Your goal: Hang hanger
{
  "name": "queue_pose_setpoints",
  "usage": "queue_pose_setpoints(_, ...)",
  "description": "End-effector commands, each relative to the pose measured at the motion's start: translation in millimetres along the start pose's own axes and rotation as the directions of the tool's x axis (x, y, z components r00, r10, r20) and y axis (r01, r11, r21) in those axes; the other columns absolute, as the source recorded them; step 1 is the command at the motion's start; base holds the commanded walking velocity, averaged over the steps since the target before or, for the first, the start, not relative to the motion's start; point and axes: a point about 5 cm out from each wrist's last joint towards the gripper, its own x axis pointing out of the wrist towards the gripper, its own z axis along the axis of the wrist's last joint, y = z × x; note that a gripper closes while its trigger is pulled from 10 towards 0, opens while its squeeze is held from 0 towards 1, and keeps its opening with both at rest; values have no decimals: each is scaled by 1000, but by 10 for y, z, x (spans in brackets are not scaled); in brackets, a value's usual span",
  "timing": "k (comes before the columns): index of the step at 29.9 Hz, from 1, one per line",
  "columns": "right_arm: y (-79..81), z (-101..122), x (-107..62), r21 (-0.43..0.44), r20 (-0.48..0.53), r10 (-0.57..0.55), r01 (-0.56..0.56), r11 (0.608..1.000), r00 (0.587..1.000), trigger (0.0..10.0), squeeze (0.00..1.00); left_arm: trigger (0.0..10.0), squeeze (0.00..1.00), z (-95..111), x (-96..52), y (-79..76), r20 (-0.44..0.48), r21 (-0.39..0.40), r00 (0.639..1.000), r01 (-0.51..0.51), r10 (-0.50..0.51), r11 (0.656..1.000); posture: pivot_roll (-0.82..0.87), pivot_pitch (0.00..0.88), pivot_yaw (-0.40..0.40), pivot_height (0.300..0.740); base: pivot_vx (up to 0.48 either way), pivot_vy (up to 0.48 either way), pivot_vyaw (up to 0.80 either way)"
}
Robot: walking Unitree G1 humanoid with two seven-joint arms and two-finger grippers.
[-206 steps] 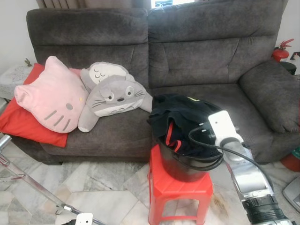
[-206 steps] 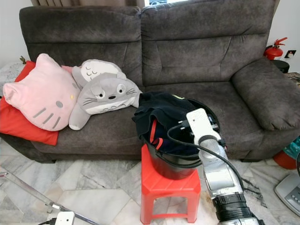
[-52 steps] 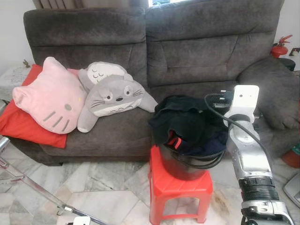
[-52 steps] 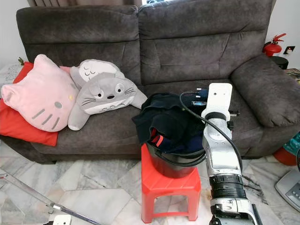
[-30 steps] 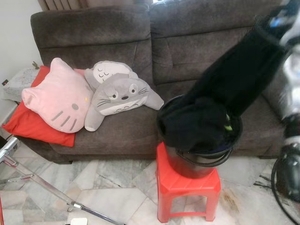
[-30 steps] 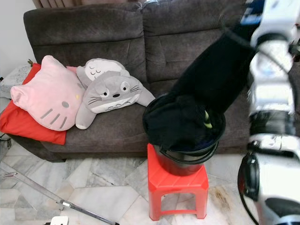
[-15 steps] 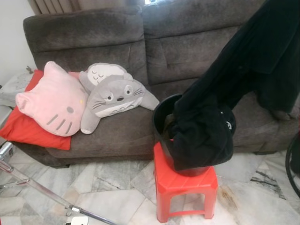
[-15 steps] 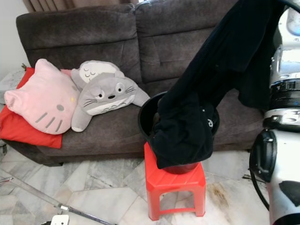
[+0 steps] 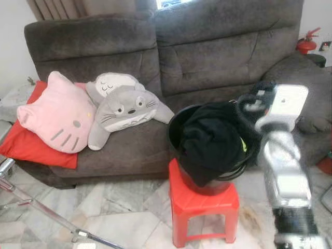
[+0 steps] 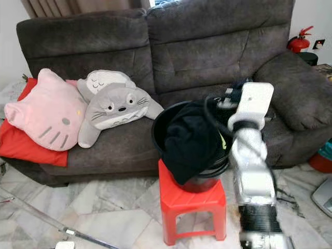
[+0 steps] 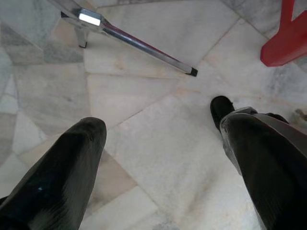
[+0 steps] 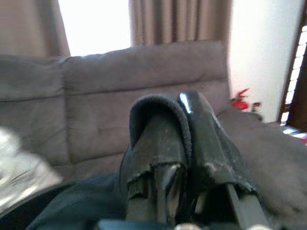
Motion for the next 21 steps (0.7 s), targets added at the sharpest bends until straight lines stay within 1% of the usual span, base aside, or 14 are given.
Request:
queue_pose_setpoints(1,85,-67,-115,-6,3,49,-49,999,999,10000,0,10000,0,-74,-24,56,-24,-1,1000,-17,17,1000,-258,0,144,732,0,0,0)
queue_pose_setpoints(6,89,-120,-175,-11,-13,47,-47,999,999,10000,0,10000,0,-105,-35,64,-30,0,999,-17,17,1000,-255,0,145,732,0,0,0)
queue_pose_setpoints(8,93,-151,-188,-32,-21,43,-44,999,999,10000,0,10000,0,-114,-38,68,-32,0,999,-17,17,1000,-251,0,145,732,0,0,0)
queue_pose_setpoints(13,123,-160,-231,-12,-44,32,-32,999,999,10000,0,10000,0,-125,-43,70,-32,-1,999,-14,14,1000,-244,0,145,732,0,0,0)
queue_pose_setpoints(16,143,-154,-229,-8,-46,32,-32,999,998,10000,0,10000,0,-126,-43,70,-31,0,999,-13,13,1000,-245,0,148,732,0,0,0)
queue_pose_setpoints(21,250,-104,-231,28,-38,50,-49,998,998,10000,0,10000,0,-131,-44,49,-28,0,1000,-9,9,1000,-228,0,144,732,0,0,0)
